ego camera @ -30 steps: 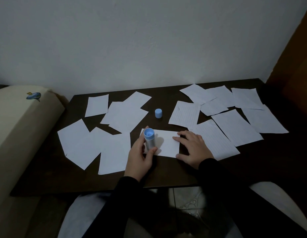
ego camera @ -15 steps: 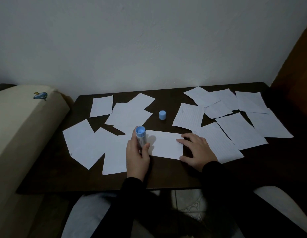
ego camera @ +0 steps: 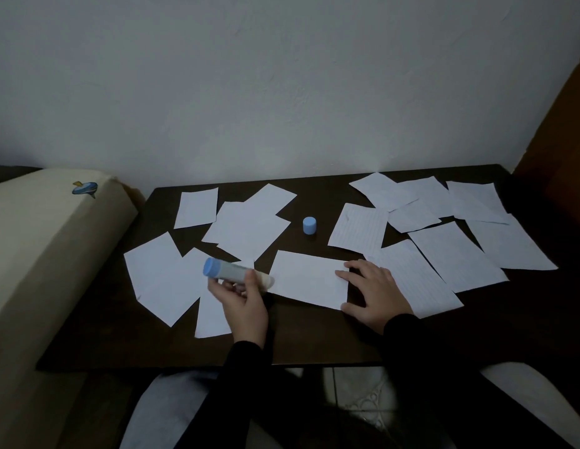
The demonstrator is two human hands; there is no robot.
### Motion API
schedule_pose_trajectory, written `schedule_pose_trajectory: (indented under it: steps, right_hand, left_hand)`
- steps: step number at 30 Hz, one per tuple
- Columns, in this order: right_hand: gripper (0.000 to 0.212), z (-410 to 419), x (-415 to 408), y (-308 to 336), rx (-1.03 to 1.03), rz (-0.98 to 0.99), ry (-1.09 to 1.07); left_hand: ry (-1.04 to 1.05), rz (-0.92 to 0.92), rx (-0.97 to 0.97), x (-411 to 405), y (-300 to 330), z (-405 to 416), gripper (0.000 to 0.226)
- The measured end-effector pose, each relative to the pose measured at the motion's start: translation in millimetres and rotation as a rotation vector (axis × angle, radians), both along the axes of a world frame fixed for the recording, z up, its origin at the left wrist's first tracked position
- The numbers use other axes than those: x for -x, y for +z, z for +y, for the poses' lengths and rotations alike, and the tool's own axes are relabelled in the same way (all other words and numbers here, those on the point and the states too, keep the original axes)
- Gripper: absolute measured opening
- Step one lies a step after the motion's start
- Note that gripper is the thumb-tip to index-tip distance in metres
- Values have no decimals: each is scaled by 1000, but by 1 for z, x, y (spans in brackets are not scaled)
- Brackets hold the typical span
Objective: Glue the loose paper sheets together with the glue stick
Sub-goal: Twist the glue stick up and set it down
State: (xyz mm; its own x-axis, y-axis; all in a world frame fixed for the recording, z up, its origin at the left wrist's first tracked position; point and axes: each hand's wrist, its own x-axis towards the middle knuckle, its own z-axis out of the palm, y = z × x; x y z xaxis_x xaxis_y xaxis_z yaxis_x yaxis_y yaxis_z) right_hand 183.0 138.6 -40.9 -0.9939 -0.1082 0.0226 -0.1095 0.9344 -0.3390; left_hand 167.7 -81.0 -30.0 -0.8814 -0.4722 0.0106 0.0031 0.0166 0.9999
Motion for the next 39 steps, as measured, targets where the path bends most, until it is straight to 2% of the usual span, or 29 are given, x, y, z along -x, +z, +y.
schedule_pose_trajectory:
  steps: [3,5,12,24,29,34,39]
  right_hand:
    - [65,0,-1,0,7,2,-2]
    - [65,0,-1,0,7,1,-4]
    - [67,2,0,-2,17,18,16]
    - [58,0,-2,0,50,35,-15]
    - [59,0,-2,-2,70,65,-17]
    - [59,-1,-2,-4,31,103,-14]
    - [57,-1,-1,-3,38,73,-26]
  left_hand:
    - [64,2,-91,2,2,-1,70]
    - [48,0,-84,2,3,0,70]
    - [-78,-4,39,0,7,11,50]
    - [-457,-39,355,22,30,88,57]
    - [-528,-70,396,29,26,101,56]
    - [-638,-40,562,35,26,98,55]
    - [-581,-19,621,43,25,87,54]
